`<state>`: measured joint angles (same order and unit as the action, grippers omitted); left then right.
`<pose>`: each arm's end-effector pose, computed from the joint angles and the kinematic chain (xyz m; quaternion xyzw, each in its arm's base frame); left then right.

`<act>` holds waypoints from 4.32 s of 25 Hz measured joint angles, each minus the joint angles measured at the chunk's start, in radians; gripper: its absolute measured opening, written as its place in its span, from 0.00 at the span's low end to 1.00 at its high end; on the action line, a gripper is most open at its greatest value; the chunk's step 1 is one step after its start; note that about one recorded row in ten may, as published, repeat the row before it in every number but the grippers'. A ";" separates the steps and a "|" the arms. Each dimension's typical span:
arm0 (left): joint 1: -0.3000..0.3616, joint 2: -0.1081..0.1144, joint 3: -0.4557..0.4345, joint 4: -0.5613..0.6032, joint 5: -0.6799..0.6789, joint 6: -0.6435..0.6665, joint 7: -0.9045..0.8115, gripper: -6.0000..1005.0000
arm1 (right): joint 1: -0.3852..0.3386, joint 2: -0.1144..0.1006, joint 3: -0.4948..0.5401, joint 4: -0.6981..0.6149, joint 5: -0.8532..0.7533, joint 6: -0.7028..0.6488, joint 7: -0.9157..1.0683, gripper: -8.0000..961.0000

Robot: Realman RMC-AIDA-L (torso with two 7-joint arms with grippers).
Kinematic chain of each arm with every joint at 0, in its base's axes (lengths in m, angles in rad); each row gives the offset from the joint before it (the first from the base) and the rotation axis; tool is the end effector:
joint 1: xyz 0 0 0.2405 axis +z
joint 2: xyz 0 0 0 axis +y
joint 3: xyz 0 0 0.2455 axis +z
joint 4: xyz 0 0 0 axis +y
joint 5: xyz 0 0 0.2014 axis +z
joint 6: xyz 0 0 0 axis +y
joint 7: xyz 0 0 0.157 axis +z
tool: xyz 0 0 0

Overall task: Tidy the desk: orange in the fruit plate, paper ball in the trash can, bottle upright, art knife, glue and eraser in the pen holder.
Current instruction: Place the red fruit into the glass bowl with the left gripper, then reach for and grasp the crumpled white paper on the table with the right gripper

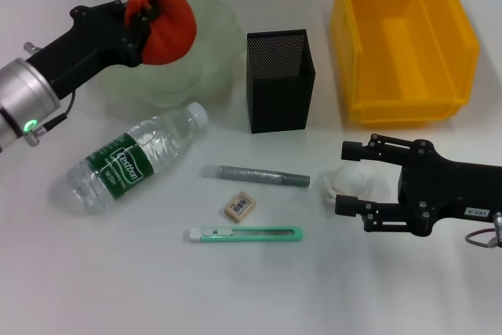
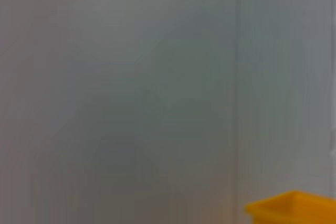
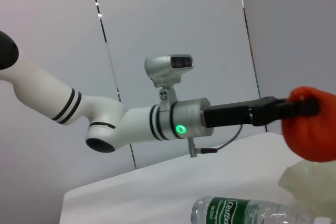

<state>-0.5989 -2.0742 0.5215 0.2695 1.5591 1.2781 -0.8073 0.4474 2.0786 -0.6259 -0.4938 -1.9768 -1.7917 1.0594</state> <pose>-0.2504 0.3693 -0.0068 -0.8433 -0.1755 -0.3461 0.3718 0.2490 0.2628 -0.0180 -0.9304 0.1347 0.3322 0.0760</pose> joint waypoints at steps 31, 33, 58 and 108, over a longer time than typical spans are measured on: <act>-0.039 0.001 0.030 -0.067 -0.107 -0.090 0.090 0.59 | -0.015 0.001 0.059 0.003 0.003 0.012 -0.015 0.74; -0.005 0.008 0.103 -0.013 -0.107 -0.009 -0.016 0.67 | -0.015 0.001 0.062 0.003 0.006 0.012 -0.015 0.74; 0.305 0.138 0.417 0.267 0.151 0.498 -0.293 0.78 | 0.018 -0.011 0.042 0.001 0.007 0.007 0.021 0.72; 0.309 0.139 0.417 0.263 0.158 0.491 -0.264 0.78 | 0.237 0.003 -0.593 -0.633 -0.502 0.183 0.869 0.69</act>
<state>-0.2896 -1.9354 0.9387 0.5322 1.7166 1.7689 -1.0712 0.6848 2.0813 -1.2184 -1.1263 -2.4785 -1.6087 1.9279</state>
